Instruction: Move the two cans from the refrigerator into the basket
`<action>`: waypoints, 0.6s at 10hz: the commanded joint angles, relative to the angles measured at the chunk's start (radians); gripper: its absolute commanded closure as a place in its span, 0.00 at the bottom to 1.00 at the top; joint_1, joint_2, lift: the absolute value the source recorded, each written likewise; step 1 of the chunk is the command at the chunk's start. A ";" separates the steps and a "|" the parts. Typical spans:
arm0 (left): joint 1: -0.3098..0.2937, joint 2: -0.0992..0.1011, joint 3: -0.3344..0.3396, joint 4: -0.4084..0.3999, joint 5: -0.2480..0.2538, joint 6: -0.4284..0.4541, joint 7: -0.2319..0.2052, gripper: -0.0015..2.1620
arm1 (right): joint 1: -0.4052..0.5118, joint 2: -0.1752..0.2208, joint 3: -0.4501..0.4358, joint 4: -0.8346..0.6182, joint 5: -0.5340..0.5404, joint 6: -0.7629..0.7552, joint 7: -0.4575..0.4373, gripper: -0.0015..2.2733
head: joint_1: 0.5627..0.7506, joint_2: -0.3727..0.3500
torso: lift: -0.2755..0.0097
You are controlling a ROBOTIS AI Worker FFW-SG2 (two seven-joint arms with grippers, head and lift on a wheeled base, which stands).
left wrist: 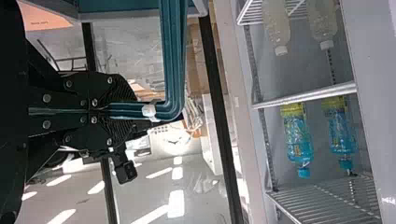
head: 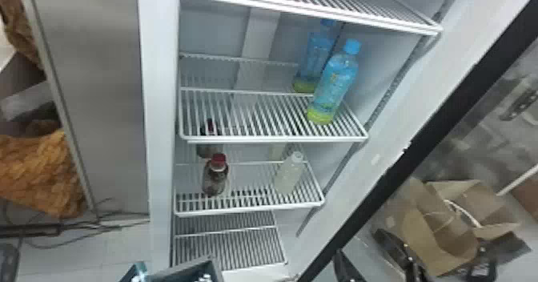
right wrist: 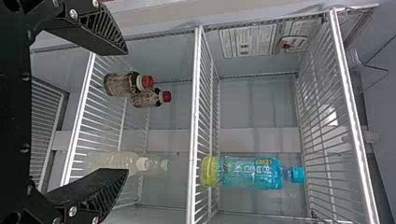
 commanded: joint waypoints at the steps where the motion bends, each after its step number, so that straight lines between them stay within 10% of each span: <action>1: -0.002 -0.001 -0.002 0.000 0.000 0.005 0.000 0.55 | 0.000 0.000 0.003 0.000 0.001 -0.002 -0.002 0.07 | 0.70 0.03 | 0.84; 6: 0.000 -0.002 0.000 0.000 0.000 0.005 0.000 0.55 | -0.005 -0.003 0.005 0.000 0.007 -0.002 -0.003 0.07 | 0.70 0.03 | 0.84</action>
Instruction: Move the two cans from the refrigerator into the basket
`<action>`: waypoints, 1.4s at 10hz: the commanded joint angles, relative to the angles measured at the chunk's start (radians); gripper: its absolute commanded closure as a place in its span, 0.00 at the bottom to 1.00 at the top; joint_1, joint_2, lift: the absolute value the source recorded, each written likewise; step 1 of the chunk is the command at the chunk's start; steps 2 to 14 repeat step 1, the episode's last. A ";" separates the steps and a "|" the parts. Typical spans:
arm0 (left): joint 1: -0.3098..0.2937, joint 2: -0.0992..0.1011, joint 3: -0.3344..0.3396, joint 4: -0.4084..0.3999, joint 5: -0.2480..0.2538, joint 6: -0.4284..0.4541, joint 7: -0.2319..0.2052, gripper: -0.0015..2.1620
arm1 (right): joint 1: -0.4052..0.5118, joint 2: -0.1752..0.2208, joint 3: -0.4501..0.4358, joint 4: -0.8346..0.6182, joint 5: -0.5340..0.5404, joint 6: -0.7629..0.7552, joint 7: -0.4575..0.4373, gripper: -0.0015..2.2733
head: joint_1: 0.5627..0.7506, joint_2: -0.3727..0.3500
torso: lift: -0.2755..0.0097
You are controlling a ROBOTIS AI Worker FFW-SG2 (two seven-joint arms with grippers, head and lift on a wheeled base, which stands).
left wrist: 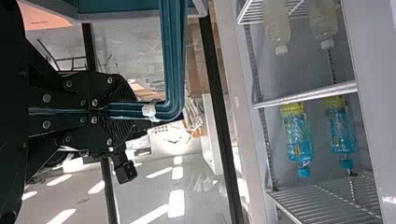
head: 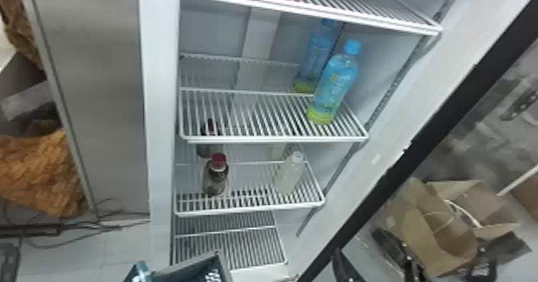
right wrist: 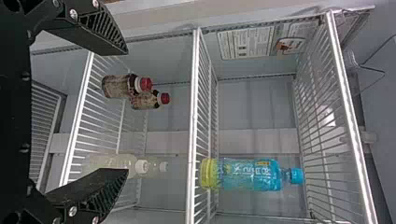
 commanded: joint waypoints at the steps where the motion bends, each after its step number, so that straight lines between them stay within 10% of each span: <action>1: 0.000 0.000 0.000 0.000 0.000 0.005 0.000 0.55 | 0.000 -0.001 0.000 0.001 0.001 0.000 -0.002 0.07 | 0.70 0.03 | 0.84; 14: 0.000 0.000 0.000 0.000 0.000 0.005 0.000 0.55 | 0.000 -0.001 0.000 0.001 0.001 0.000 -0.002 0.07 | 0.70 0.03 | 0.84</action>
